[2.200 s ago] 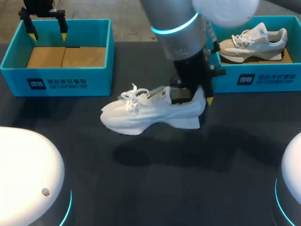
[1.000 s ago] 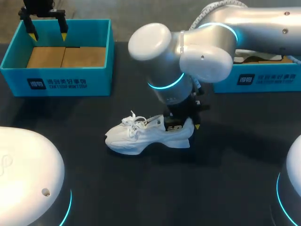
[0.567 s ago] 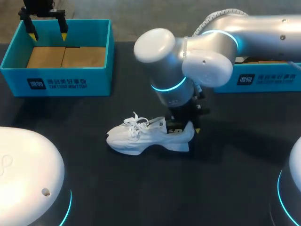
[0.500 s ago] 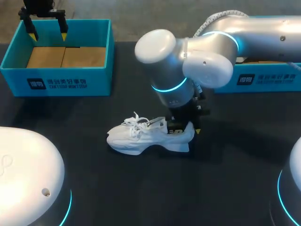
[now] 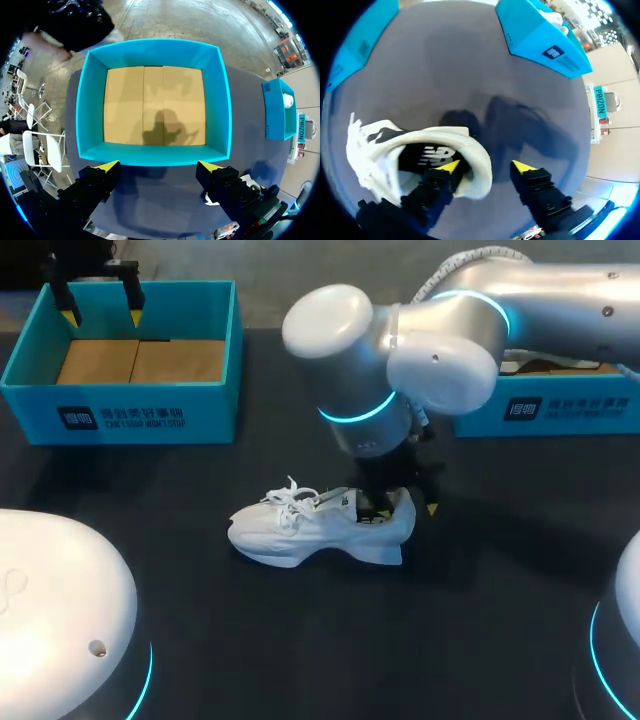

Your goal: Take the shoe out of the shoebox, open the shoe tongue, remove and reinsert the insole, then place the shoe into the shoebox

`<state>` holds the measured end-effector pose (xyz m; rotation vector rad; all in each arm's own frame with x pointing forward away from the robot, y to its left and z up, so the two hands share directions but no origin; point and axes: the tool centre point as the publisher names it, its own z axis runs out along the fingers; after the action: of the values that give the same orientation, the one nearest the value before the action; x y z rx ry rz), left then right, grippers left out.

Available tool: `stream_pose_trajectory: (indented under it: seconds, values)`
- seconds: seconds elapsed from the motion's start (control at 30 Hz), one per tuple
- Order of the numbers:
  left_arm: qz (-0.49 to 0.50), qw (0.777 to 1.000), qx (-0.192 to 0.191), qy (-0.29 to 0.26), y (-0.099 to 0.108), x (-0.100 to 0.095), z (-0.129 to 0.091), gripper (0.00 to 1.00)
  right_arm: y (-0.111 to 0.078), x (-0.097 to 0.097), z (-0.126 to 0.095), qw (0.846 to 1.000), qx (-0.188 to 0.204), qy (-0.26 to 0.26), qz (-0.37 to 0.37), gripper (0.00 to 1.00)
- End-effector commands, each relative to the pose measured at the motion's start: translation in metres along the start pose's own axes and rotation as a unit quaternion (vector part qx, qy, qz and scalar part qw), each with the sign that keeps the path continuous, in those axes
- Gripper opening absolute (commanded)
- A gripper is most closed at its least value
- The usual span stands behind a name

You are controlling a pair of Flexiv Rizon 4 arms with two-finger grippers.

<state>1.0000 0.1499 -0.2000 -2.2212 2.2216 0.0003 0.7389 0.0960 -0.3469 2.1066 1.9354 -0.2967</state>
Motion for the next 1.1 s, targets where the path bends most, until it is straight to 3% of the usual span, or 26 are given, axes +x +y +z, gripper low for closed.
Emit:
stream_pose_trajectory:
  seconds: [0.03, 0.2, 0.3, 0.37, 0.43, 0.67, 1.1]
  values:
    - [0.0, 1.0, 0.0, 0.0, 0.0, 0.0, 0.0, 1.0, -0.003, -0.019, -0.026, 0.999, -0.02, 0.026, -0.017, 1.0]
    - [0.0, 1.0, 0.0, 0.0, 0.0, 0.0, 0.0, 1.0, 0.001, -0.027, -0.059, 0.986, -0.078, 0.098, -0.108, 1.0]
    - [0.0, 1.0, 0.0, 0.0, 0.0, 0.0, 0.0, 1.0, 0.003, -0.028, -0.076, 0.953, -0.13, 0.162, -0.222, 1.0]
    - [0.0, 1.0, 0.0, 0.0, 0.0, 0.0, 0.0, 1.0, 0.004, -0.03, -0.087, 0.912, -0.161, 0.227, -0.303, 1.0]
    - [0.0, 1.0, 0.0, 0.0, 0.0, 0.0, 0.0, 1.0, 0.006, -0.033, -0.096, 0.879, -0.188, 0.252, -0.358, 1.0]
    - [0.0, 1.0, 0.0, 0.0, 0.0, 0.0, 0.0, 1.0, 0.012, -0.041, -0.111, 0.753, -0.26, 0.293, -0.529, 1.0]
    - [0.0, 1.0, 0.0, 0.0, 0.0, 0.0, 0.0, 1.0, 0.012, -0.041, -0.111, 0.753, -0.26, 0.293, -0.529, 1.0]
